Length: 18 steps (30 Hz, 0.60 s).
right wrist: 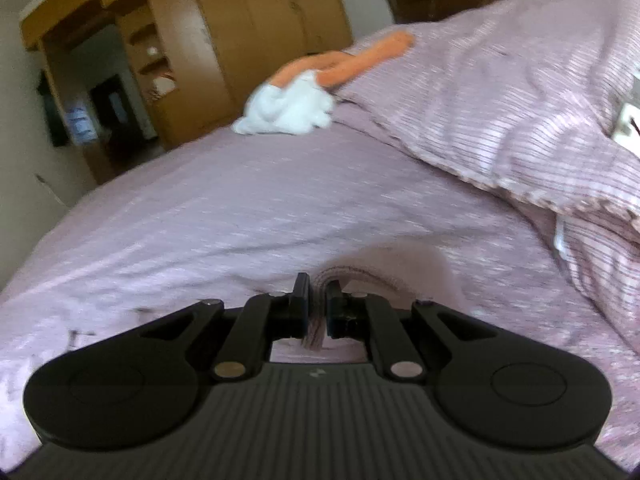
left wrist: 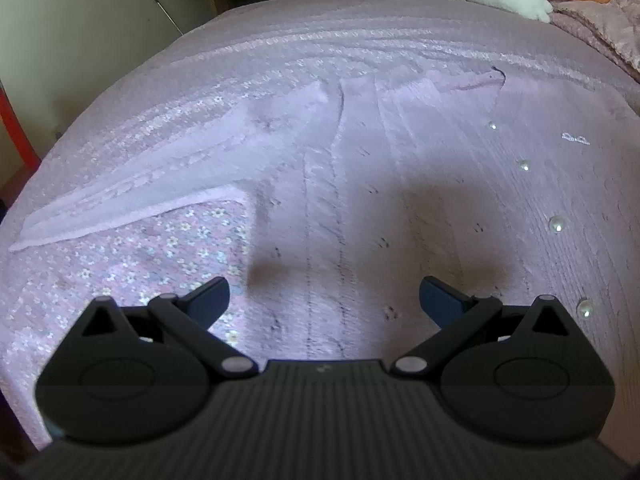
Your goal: Fold small clothes
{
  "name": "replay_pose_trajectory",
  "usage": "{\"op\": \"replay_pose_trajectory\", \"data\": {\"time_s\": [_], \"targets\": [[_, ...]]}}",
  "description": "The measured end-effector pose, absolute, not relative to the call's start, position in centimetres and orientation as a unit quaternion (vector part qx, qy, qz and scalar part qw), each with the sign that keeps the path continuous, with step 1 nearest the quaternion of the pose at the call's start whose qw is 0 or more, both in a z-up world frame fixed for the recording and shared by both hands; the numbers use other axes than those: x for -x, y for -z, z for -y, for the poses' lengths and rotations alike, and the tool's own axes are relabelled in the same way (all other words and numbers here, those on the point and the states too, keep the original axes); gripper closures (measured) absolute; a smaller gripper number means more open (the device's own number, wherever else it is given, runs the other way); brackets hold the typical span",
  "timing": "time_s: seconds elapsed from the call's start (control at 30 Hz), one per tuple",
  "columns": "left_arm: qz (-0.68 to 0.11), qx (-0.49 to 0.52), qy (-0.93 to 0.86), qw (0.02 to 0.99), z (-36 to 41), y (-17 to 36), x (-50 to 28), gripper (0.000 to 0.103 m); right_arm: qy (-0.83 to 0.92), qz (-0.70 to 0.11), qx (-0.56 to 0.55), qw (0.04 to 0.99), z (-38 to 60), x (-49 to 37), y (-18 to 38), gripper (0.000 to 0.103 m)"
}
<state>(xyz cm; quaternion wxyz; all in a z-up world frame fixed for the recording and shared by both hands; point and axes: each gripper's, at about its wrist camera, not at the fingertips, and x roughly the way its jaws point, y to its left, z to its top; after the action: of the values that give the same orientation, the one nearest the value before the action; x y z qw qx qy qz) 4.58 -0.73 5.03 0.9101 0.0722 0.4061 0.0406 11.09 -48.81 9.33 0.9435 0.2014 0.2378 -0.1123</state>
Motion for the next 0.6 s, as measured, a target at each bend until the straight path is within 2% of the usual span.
{"op": "replay_pose_trajectory", "data": {"time_s": [0.6], "targets": [[-0.384, -0.037, -0.064, 0.92, -4.0, -6.9, -4.0, 0.0, -0.014, -0.226, -0.224, 0.948, 31.1, -14.9, -16.0, 0.095]]}}
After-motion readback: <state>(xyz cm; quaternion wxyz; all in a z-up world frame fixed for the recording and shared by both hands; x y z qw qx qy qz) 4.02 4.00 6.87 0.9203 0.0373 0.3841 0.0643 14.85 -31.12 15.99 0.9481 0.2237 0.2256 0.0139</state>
